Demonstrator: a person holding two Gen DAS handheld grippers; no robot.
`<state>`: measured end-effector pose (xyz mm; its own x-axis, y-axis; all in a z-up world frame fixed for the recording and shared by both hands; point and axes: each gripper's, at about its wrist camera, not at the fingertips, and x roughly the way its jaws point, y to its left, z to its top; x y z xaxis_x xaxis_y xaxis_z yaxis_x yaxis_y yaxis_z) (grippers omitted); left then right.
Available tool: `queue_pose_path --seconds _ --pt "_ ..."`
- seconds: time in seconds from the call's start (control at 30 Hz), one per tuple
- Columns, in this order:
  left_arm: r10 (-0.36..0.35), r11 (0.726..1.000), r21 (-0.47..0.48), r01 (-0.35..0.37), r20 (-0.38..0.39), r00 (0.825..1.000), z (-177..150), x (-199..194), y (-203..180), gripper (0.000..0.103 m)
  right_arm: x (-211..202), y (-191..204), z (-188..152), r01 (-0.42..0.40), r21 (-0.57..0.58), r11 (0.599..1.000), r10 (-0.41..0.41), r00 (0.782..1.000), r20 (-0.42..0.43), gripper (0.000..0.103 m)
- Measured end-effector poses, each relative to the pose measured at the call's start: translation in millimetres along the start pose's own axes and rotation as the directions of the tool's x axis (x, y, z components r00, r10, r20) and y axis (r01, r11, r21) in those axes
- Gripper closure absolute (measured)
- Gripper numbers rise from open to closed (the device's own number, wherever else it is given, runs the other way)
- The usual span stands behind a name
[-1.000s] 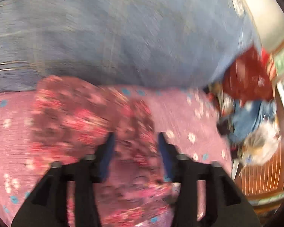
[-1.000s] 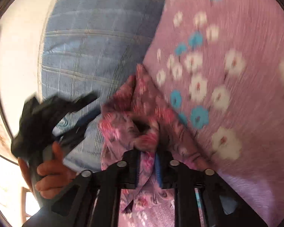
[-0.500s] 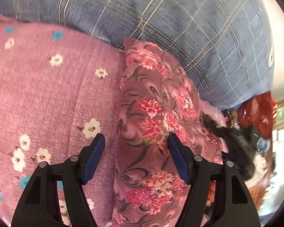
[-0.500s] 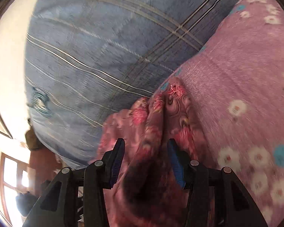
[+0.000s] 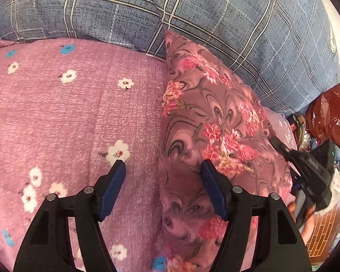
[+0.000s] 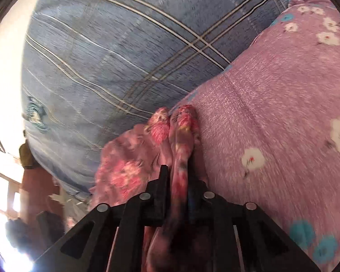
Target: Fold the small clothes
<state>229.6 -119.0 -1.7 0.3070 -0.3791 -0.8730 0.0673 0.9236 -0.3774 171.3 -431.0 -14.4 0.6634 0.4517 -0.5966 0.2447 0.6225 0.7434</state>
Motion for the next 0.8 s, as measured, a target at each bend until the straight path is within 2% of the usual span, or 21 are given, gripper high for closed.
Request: queue_pose_path --seconds 0.03,0.1,0.17,0.23,0.27,0.33,0.37,0.43,0.47,0.53,0.57,0.67,0.77,0.8 --pt "0.004 1.000 0.012 -0.004 0.009 1.000 -3 -6 -1 0.035 -9 1 -5 -0.029 -0.006 1.000 0.029 1.000 -0.010 0.081" --pt "0.025 0.999 0.044 -0.026 0.036 0.999 -11 -15 -6 0.035 -20 -1 -12 -0.078 -0.003 0.997 0.078 0.997 -0.026 0.063" --pt "0.038 0.997 0.065 -0.041 0.048 0.998 -22 -26 -11 0.035 -26 -7 -23 -0.132 0.008 0.991 0.132 0.990 -0.052 0.059" --pt "0.045 0.996 0.076 -0.048 0.047 0.998 -28 -30 -15 0.035 -29 -8 -35 -0.153 0.009 0.988 0.154 0.985 -0.079 0.057" --pt "0.046 0.996 0.080 -0.050 0.047 0.998 -32 -33 -15 0.035 -30 -9 -41 -0.144 0.008 0.990 0.144 0.985 -0.095 0.058" --pt "0.052 0.994 0.089 -0.057 0.053 0.997 -34 -39 -10 0.035 -41 3 -45 -0.112 -0.063 0.992 0.107 0.991 -0.079 0.081" --pt "0.059 0.993 0.097 -0.065 0.059 0.996 -36 -43 -11 0.035 -48 15 -46 -0.125 -0.113 0.986 0.119 0.991 -0.052 0.086" --pt "0.072 0.991 0.108 -0.079 0.069 0.995 -36 -46 -12 0.035 -67 29 -53 -0.165 -0.178 0.970 0.171 0.985 0.019 0.086" --pt "0.081 0.990 0.110 -0.088 0.066 0.995 -37 -43 -14 0.035 -70 31 -57 -0.147 -0.183 0.972 0.156 0.987 0.039 0.086" --pt "0.088 0.990 0.106 -0.092 0.039 0.995 -40 -41 -13 0.035 -57 24 -62 -0.012 -0.184 0.983 0.016 1.000 0.017 0.085" --pt "0.082 0.991 0.100 -0.084 0.021 0.996 -42 -42 -10 0.035 -46 18 -66 0.083 -0.184 0.979 -0.087 0.996 -0.018 0.079" --pt "0.032 0.997 0.075 -0.030 -0.019 0.999 -52 -47 1 0.035 -62 10 -71 0.023 -0.090 0.996 -0.022 1.000 0.017 0.070" --pt "-0.037 0.998 0.041 0.040 -0.077 0.996 -64 -40 6 0.035 -81 5 -81 -0.051 -0.069 0.996 0.052 0.999 0.015 0.054" --pt "-0.046 0.998 0.042 0.050 -0.101 0.994 -70 -34 5 0.034 -84 2 -87 -0.060 -0.066 0.996 0.061 0.998 0.018 0.054"
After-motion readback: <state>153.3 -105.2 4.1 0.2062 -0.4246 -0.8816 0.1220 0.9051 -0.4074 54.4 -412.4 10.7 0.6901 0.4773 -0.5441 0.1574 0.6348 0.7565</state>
